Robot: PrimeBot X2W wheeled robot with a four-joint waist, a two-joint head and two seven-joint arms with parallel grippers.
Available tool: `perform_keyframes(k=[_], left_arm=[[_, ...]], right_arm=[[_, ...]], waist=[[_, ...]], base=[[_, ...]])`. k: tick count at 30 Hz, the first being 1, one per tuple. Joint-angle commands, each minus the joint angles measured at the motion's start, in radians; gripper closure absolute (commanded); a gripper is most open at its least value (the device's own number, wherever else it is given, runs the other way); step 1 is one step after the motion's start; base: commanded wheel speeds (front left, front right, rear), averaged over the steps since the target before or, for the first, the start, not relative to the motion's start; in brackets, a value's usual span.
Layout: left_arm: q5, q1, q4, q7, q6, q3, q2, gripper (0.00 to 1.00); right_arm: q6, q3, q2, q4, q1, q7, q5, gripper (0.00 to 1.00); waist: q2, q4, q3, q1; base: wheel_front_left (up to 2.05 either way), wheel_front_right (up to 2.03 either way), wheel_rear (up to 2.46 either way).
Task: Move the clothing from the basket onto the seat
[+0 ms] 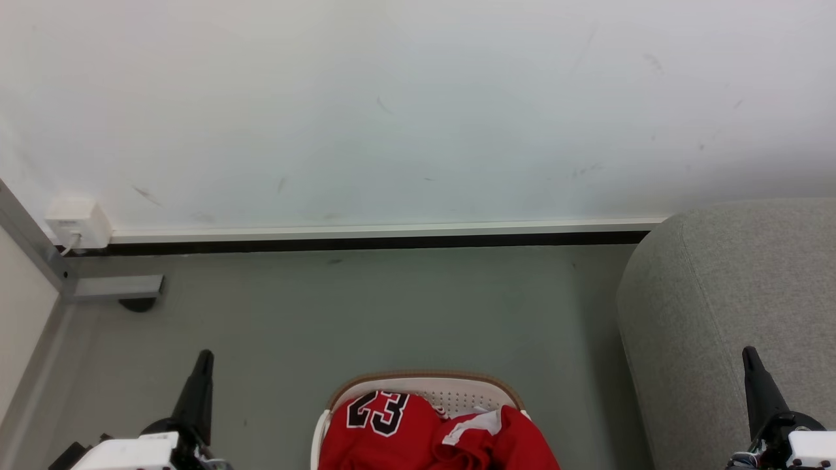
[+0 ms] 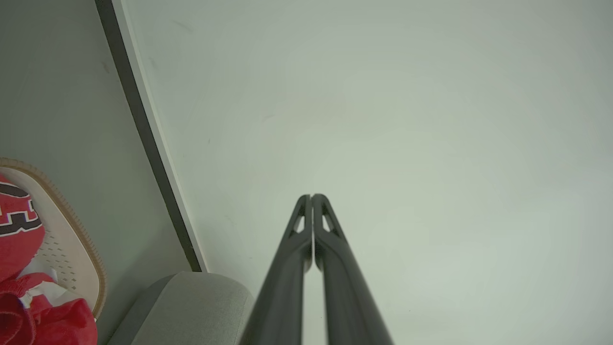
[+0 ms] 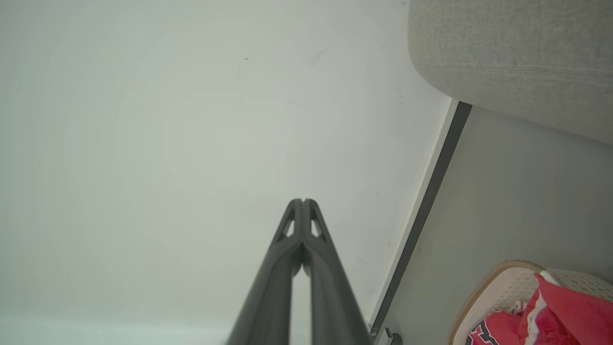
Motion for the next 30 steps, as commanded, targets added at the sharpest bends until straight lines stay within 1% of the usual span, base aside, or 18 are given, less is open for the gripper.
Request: perform_keyframes(k=[1,28,29,30], left_arm=[[-0.014,-0.009,-0.003,0.003,-0.005,0.001,0.007,1.00],[-0.014,-0.009,-0.003,0.003,-0.005,0.002,0.007,1.00],[0.000,0.000,0.000,0.000,0.000,0.000,0.000,0.00],[0.000,0.004,0.006,-0.002,0.001,0.000,-0.002,0.00]], right_arm=[[-0.002,-0.003,-0.001,0.003,-0.012,0.001,-0.005,1.00],[-0.002,-0.003,-0.001,0.003,-0.012,0.001,-0.005,1.00],[0.000,0.000,0.000,0.000,0.000,0.000,0.000,0.00],[0.000,0.002,0.001,0.005,0.004,-0.001,0.000,0.00]], waist=[[0.0000,0.000,0.000,0.0000],[0.0000,0.000,0.000,0.0000],[0.0000,0.000,0.000,0.0000],[0.0000,0.000,0.000,0.0000]], base=[[0.00,0.00,0.00],[0.00,0.00,0.00],[0.00,0.00,0.00],[0.00,0.00,0.00]])
